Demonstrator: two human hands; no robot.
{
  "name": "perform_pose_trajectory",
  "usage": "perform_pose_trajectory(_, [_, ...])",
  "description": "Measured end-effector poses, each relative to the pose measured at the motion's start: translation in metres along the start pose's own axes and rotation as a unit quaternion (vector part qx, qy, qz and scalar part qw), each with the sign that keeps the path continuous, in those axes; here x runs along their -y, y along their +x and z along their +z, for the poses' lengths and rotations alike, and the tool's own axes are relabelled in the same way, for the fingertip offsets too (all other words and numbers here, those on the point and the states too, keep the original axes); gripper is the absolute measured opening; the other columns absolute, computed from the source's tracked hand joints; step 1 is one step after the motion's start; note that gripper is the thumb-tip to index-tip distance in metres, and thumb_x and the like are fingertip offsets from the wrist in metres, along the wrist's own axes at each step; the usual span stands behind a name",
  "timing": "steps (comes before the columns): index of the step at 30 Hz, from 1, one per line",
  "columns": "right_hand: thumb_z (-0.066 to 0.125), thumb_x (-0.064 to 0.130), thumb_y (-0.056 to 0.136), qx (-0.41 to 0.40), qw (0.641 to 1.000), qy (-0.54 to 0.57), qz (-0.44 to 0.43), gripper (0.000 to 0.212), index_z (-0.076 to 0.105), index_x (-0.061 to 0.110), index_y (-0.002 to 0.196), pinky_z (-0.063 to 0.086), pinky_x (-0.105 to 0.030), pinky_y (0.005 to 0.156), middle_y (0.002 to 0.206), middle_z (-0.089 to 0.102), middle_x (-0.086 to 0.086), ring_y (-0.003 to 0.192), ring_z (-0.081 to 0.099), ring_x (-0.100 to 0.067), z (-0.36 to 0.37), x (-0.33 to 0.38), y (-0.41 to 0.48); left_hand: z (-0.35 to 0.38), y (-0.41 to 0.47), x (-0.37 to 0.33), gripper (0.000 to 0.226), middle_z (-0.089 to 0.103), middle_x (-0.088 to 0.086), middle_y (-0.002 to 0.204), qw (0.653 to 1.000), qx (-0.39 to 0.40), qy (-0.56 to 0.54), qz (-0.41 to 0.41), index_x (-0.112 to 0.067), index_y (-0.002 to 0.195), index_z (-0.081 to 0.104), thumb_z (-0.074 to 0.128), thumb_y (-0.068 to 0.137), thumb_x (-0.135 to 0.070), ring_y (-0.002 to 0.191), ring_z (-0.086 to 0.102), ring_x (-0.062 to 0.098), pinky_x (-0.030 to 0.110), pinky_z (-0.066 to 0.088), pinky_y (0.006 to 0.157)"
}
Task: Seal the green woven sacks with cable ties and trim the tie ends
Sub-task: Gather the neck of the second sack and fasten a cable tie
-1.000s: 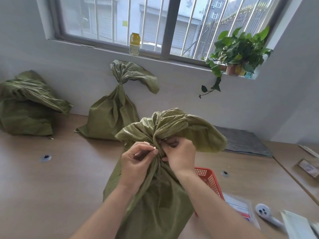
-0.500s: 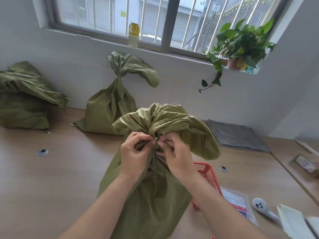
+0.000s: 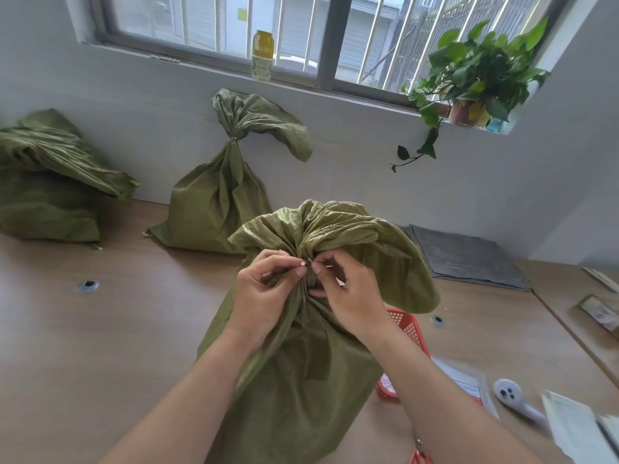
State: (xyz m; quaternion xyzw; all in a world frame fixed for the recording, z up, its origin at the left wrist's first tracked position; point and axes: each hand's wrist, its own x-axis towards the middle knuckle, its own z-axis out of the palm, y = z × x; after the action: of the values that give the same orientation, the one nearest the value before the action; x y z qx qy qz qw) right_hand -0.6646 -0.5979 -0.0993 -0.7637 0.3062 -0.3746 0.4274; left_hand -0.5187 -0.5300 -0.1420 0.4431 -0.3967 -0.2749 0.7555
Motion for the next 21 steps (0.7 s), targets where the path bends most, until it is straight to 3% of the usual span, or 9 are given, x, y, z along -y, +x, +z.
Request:
perform_pose_trajectory(9, [0.070, 0.015, 0.099, 0.055, 0.996, 0.050, 0.057, 0.005, 0.071, 0.016, 0.095, 0.066, -0.042, 0.082, 0.092, 0.071, 0.007, 0.096, 0.072, -0.015, 0.000, 0.000, 0.007, -0.001, 0.000, -0.001, 0.010, 0.066, 0.006, 0.098, 0.999, 0.004, -0.034, 0.001, -0.005, 0.091, 0.081, 0.080, 0.081, -0.003, 0.095, 0.067, 0.022, 0.031, 0.055, 0.092])
perform_pose_trajectory(21, [0.069, 0.004, 0.097, 0.064, 0.987, 0.095, 0.115, 0.006, 0.072, 0.005, 0.093, 0.064, -0.045, 0.090, 0.102, 0.070, -0.019, 0.103, 0.070, -0.028, -0.003, 0.010, 0.007, -0.001, -0.002, 0.000, 0.011, 0.066, 0.001, 0.097, 0.999, 0.007, -0.048, 0.000, -0.002, 0.091, 0.081, 0.081, 0.080, -0.002, 0.094, 0.067, 0.018, 0.026, 0.055, 0.088])
